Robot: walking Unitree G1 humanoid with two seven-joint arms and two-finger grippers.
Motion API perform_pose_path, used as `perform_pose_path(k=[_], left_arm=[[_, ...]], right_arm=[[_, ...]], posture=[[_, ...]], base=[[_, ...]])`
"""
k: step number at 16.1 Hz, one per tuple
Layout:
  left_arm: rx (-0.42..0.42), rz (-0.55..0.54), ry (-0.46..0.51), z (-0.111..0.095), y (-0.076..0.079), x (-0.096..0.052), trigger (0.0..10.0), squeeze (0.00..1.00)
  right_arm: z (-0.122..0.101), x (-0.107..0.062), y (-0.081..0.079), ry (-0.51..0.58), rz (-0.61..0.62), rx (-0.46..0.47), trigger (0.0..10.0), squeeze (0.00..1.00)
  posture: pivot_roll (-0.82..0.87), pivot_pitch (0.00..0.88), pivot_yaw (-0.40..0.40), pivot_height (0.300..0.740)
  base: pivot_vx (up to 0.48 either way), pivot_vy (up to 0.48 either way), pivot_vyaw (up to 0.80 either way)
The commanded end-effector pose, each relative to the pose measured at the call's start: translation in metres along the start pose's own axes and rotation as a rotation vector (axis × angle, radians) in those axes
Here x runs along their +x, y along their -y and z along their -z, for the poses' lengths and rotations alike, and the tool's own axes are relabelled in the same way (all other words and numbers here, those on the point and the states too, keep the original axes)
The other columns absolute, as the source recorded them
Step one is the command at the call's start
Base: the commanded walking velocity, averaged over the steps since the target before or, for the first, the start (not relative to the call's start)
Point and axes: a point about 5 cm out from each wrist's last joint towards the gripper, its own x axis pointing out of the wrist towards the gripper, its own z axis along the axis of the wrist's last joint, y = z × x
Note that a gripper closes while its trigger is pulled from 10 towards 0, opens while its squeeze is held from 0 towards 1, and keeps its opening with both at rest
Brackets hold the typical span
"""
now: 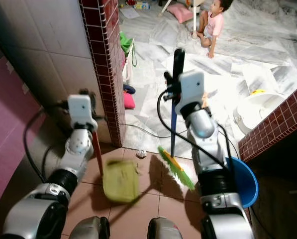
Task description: Sweep floor
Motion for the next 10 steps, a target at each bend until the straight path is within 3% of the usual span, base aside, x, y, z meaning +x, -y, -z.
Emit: perform_pose_path(k=[1,4,10], left_arm=[[-0.007,0.019,0.023,-0.006,0.007,0.002,10.0,0.00],[-0.017,0.023,-0.041,0.004,0.016,-0.001,10.0,0.00],[-0.065,0.011,-0.109,0.012,0.022,-0.005,10.0,0.00]], right_arm=[[0.005,-0.003,0.002,-0.008,0.046,0.033,10.0,0.00],[0.030,-0.011,-0.002,-0.146,0.146,0.066,10.0,0.00],[0.038,-0.008,-0.009,-0.193,0.219,0.266,10.0,0.00]], posture=[[-0.10,0.066,-0.011,0.740],[-0.11,0.064,-0.007,0.740],[-0.12,0.064,-0.014,0.740]], base=[[0.000,0.000,0.00],[0.000,0.000,0.00],[0.000,0.000,0.00]])
